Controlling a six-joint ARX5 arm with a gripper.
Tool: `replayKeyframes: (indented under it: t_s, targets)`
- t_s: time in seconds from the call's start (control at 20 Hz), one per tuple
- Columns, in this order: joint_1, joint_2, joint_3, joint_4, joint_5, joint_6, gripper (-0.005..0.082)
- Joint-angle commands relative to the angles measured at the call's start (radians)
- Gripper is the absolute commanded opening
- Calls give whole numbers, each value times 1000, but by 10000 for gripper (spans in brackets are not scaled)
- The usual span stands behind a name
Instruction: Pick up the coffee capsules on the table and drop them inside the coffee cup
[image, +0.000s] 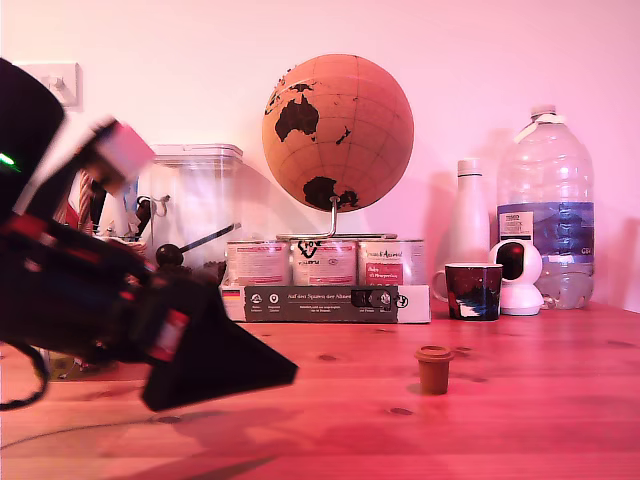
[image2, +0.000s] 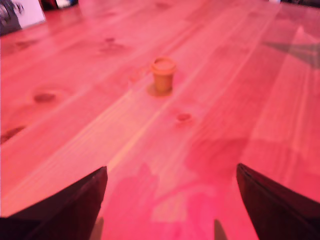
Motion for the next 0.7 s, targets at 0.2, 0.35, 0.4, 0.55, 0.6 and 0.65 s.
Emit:
replayKeyframes:
  t_s: [0.2, 0.35, 0.4, 0.55, 0.6, 0.65]
  targets:
    - [-38, 58, 75, 11, 1, 10, 748]
    - [-60, 100, 120, 12, -8, 9, 748]
    - [-66, 116, 136, 11, -13, 9, 748]
    - [-81, 175, 185, 12, -27, 9, 748]
    - [-85, 200, 198, 12, -32, 8, 748]
    - [-89, 220, 211, 12, -32, 9, 748]
